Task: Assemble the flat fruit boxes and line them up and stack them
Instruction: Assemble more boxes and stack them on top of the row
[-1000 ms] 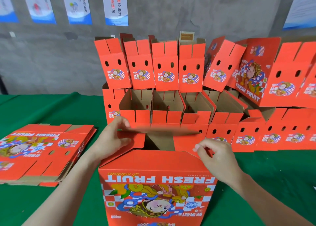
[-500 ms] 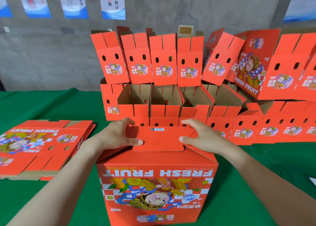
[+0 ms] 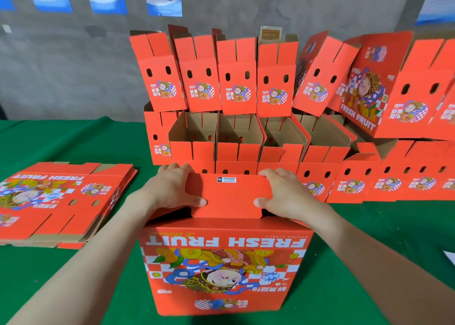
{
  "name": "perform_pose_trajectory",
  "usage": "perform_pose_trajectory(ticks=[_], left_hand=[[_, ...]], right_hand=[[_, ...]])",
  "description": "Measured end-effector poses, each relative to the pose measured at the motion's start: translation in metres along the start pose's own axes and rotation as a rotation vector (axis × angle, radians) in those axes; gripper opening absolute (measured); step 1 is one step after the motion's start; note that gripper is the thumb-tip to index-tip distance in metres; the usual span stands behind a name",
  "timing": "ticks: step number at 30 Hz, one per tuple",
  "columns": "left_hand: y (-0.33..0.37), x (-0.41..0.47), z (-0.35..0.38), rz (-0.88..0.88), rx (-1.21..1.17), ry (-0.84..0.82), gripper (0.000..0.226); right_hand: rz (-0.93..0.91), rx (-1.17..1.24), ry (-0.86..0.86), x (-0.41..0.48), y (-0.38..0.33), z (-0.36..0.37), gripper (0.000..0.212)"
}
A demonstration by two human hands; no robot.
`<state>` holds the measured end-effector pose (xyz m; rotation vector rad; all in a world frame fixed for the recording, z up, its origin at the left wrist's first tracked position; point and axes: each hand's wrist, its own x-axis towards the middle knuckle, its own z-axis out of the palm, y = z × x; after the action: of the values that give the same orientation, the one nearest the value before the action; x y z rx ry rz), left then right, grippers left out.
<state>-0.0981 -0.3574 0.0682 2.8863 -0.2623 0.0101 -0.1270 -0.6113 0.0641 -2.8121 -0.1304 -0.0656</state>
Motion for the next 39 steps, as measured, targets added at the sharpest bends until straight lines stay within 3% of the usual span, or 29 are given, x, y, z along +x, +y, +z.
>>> perform_pose_trajectory(ticks=[7,13,15,18,20,23,24,27,30,35,39], left_hand=[[0.004,-0.003,-0.001,-0.005,0.021,0.020,0.085],[-0.004,-0.008,-0.005,0.061,-0.135,0.019,0.079],[-0.006,-0.012,-0.008,0.101,-0.309,0.083,0.071],[-0.012,-0.025,-0.013,0.040,-0.840,0.109,0.061],[-0.021,-0.035,-0.009,-0.091,-1.031,0.135,0.063],[-0.037,-0.053,0.003,-0.240,-1.084,0.080,0.060],[-0.042,-0.059,0.007,-0.265,-1.119,0.028,0.063],[-0.055,-0.066,0.012,-0.339,-1.102,-0.070,0.064],[-0.060,-0.068,0.017,-0.340,-1.122,-0.084,0.051],[-0.065,-0.071,0.012,-0.196,-1.351,-0.049,0.025],[-0.071,-0.079,0.006,-0.129,-1.570,-0.031,0.025]], right_hand=[[-0.016,-0.070,0.004,-0.001,0.000,0.003,0.071],[-0.032,0.004,-0.030,0.003,0.007,0.002,0.066],[-0.025,0.015,-0.003,0.003,0.007,0.005,0.065],[-0.044,0.028,0.056,0.005,0.011,0.007,0.065],[-0.028,0.274,0.146,0.006,0.018,0.005,0.057],[0.167,0.971,0.304,0.003,0.031,0.004,0.041],[0.261,1.102,0.310,-0.002,0.037,0.007,0.039],[0.472,1.011,0.040,-0.027,0.061,0.035,0.042],[0.402,0.877,-0.307,-0.054,0.069,0.054,0.038],[0.250,0.940,-0.356,-0.065,0.062,0.025,0.047],[0.184,0.961,-0.292,-0.066,0.041,-0.004,0.062]])
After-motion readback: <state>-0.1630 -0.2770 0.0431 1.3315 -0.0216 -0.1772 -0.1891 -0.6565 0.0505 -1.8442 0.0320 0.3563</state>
